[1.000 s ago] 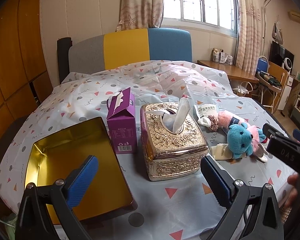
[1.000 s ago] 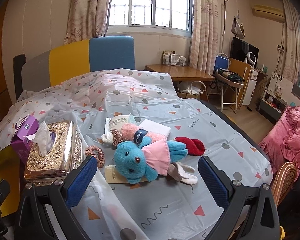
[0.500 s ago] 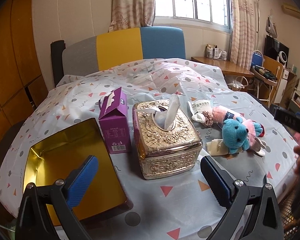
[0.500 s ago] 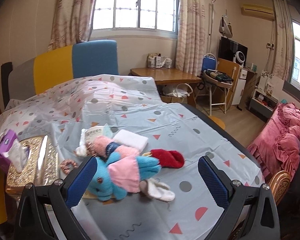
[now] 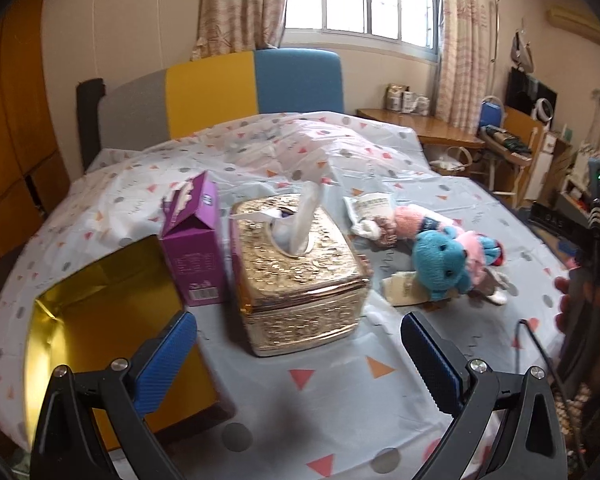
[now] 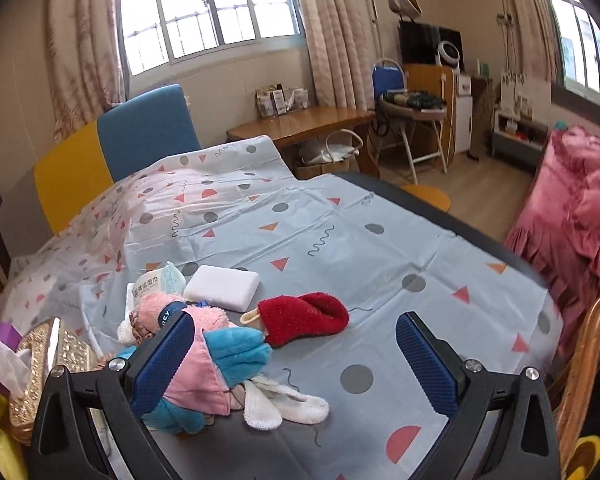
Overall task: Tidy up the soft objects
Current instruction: 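Grasp the blue plush bear by its head with the left gripper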
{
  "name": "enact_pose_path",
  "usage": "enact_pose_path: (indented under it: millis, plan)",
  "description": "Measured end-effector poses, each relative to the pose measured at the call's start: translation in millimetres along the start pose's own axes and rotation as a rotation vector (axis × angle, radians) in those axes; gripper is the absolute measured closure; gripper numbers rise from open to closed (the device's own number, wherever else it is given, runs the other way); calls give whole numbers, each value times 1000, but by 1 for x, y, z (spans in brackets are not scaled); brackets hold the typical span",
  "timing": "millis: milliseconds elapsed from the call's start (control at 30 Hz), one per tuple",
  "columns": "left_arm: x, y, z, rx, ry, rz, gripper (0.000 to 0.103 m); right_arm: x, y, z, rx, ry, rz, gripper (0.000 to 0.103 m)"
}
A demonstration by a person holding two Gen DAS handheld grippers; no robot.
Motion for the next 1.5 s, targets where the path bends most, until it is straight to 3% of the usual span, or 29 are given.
enact_pose_path:
  millis: [100, 400, 533, 667, 967, 1500]
  plan:
    - [6, 0, -1, -10, -58, 26, 0, 9, -1, -1, -13, 0, -51, 0]
    - [18, -3, -2, -19, -77, -13, 0, 22, -7, -10, -75, -8, -107, 0]
    - [38, 8, -3, -24, -129, -66, 0, 23, -8, -10, -82, -8, -114, 0]
    - [72, 26, -7, 10, -153, -190, 0, 29, -8, -10, -85, -9, -144, 0]
    - [120, 28, -39, -43, -235, -269, 0, 38, -12, -16, -125, 4, -206, 0]
    - [173, 34, -88, -77, -252, -408, 1, 43, -11, -19, -130, 22, -247, 0]
Point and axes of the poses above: each gripper's, at about its wrist camera, not at the fingertips, and z roughly against the way its jaws point, x to its right, y to its top, the point moved 10 cm from there along -z, roughly the way its jaws point, and after that the axes turned 1 degree about -y, right-handed, at the moved point
